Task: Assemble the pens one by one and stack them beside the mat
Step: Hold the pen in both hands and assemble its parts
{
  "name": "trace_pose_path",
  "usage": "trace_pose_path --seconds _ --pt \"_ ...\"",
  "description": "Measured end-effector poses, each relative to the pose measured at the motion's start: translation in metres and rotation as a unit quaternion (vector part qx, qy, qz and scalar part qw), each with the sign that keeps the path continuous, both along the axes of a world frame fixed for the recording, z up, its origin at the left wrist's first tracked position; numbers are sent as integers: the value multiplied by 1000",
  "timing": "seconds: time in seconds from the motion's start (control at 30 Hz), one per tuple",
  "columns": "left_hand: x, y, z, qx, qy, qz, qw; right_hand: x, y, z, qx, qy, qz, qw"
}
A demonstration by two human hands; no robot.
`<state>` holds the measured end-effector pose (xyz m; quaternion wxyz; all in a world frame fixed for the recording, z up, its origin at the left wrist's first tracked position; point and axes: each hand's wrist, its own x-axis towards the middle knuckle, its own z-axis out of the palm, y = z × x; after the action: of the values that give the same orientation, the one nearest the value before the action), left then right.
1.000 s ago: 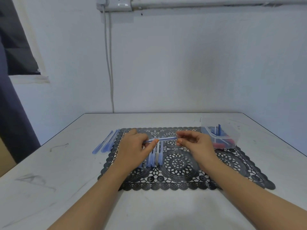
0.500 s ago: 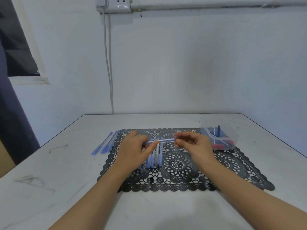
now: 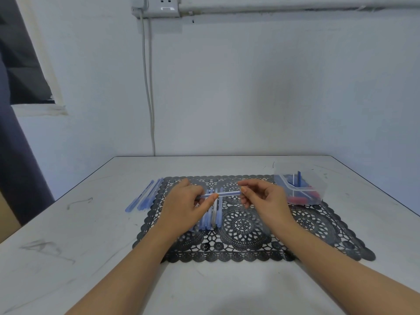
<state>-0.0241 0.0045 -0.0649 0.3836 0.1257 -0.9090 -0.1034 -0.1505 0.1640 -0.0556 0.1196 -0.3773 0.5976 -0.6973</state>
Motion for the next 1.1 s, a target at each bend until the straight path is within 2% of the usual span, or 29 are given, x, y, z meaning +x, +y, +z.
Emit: trace_pose_path --seconds 0.37,0.53,0.7,1.1 --pt "2 0 2 24 -4 2 1000 -3 -1 -3 7 -27 26 999" --pt "2 -1 1 27 4 6 1000 -9 -2 -10 65 73 -7 995" --pt "2 0 2 18 11 -11 1000 -9 3 -9 90 212 -42 972" --pt "2 0 2 12 21 -15 1000 -12 3 -11 81 298 -42 950"
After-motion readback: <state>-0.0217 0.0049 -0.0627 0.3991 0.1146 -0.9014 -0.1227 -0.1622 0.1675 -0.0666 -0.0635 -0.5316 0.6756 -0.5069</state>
